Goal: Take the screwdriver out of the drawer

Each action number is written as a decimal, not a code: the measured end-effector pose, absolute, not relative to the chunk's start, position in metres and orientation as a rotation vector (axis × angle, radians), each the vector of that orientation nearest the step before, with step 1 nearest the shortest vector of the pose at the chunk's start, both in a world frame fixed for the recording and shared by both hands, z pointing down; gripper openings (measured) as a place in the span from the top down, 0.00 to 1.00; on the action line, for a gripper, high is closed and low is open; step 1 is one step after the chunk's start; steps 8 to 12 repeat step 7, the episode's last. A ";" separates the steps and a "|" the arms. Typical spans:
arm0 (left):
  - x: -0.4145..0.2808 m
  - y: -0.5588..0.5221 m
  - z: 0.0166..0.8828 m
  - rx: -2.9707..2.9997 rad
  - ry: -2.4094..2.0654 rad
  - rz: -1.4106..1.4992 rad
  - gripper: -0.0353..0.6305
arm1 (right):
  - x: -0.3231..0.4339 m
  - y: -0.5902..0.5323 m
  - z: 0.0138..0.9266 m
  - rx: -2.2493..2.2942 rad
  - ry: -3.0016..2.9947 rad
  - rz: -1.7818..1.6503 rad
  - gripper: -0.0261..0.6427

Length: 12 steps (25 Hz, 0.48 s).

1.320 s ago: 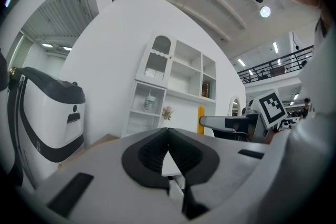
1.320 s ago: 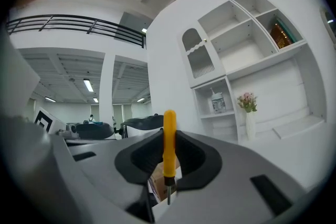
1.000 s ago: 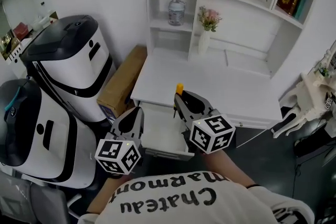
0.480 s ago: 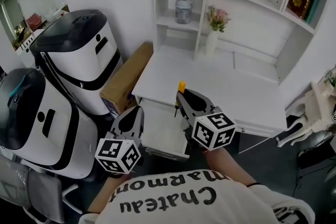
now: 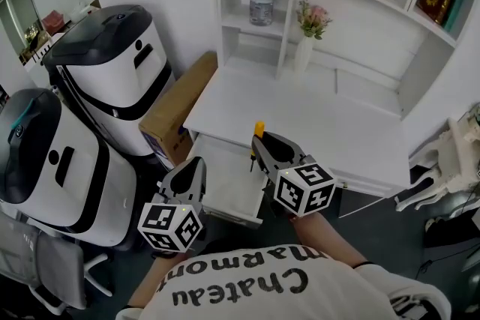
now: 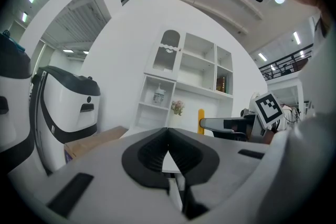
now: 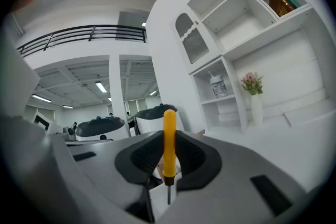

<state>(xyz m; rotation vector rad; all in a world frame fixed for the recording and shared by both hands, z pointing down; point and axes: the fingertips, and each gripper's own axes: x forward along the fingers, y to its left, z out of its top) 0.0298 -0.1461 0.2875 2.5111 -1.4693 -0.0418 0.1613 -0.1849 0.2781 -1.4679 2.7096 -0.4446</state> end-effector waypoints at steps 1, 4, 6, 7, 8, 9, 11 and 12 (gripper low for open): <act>0.031 -0.146 0.289 2.507 -1.471 -0.039 0.91 | 0.162 -0.185 0.280 -1.467 2.712 -0.450 0.84; 0.033 -0.146 0.291 2.501 -1.477 -0.036 0.91 | 0.165 -0.185 0.284 -1.468 2.717 -0.461 0.84; 0.037 -0.146 0.291 2.503 -1.477 -0.033 0.91 | 0.168 -0.186 0.287 -1.470 2.718 -0.467 0.84; 0.039 -0.146 0.291 2.505 -1.476 -0.032 0.91 | 0.170 -0.186 0.288 -1.471 2.719 -0.470 0.84; 0.039 -0.146 0.291 2.505 -1.476 -0.032 0.91 | 0.170 -0.186 0.288 -1.471 2.719 -0.470 0.84; 0.039 -0.146 0.291 2.505 -1.476 -0.032 0.91 | 0.170 -0.186 0.288 -1.471 2.719 -0.470 0.84; 0.039 -0.146 0.291 2.505 -1.476 -0.032 0.91 | 0.170 -0.186 0.288 -1.471 2.719 -0.470 0.84; 0.039 -0.146 0.291 2.505 -1.476 -0.032 0.91 | 0.170 -0.186 0.288 -1.471 2.719 -0.470 0.84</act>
